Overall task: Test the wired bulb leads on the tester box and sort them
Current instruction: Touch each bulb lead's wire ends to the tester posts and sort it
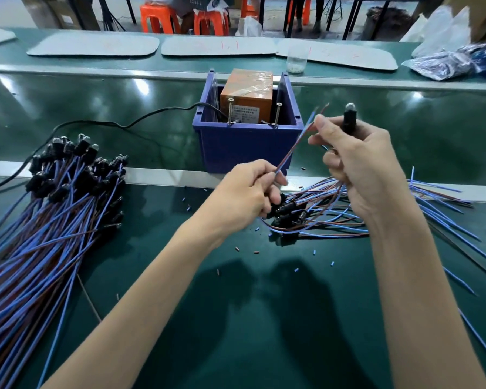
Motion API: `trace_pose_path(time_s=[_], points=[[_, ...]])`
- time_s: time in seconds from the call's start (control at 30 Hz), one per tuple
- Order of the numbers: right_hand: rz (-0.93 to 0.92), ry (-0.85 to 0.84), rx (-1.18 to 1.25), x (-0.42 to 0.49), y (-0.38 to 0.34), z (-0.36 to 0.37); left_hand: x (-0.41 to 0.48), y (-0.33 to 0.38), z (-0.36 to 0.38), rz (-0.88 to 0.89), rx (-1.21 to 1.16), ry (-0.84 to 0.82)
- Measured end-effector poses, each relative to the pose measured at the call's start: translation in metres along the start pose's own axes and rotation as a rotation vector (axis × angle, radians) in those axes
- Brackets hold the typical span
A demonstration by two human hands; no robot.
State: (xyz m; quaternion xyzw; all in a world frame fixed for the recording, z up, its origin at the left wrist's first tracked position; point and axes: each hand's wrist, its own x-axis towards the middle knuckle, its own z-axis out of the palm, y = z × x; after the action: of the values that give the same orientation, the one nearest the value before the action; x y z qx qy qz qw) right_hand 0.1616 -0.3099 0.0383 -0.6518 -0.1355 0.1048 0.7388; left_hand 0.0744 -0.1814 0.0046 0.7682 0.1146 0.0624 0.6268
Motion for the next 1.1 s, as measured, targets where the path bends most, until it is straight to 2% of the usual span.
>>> trace_pose_path(time_s=[0.2, 0.5, 0.63, 0.73, 0.83, 1.1], points=[[-0.011, 0.022, 0.027, 0.003, 0.001, -0.003, -0.002, 0.004, -0.008, -0.090, 0.063, -0.089], [-0.018, 0.005, 0.030, 0.000, -0.001, 0.001, -0.002, -0.001, -0.017, -0.109, 0.257, -0.077], [-0.027, 0.005, 0.002, 0.000, 0.001, 0.003, -0.005, 0.003, -0.019, -0.093, 0.300, -0.122], [-0.017, -0.019, -0.058, -0.001, 0.000, 0.003, -0.006, 0.009, -0.017, -0.041, 0.222, -0.115], [-0.015, -0.071, -0.086, -0.002, 0.000, 0.004, -0.005, 0.012, -0.013, 0.023, 0.079, -0.016], [0.001, -0.084, -0.034, -0.003, 0.000, 0.006, -0.003, 0.009, -0.009, 0.140, -0.002, 0.098]])
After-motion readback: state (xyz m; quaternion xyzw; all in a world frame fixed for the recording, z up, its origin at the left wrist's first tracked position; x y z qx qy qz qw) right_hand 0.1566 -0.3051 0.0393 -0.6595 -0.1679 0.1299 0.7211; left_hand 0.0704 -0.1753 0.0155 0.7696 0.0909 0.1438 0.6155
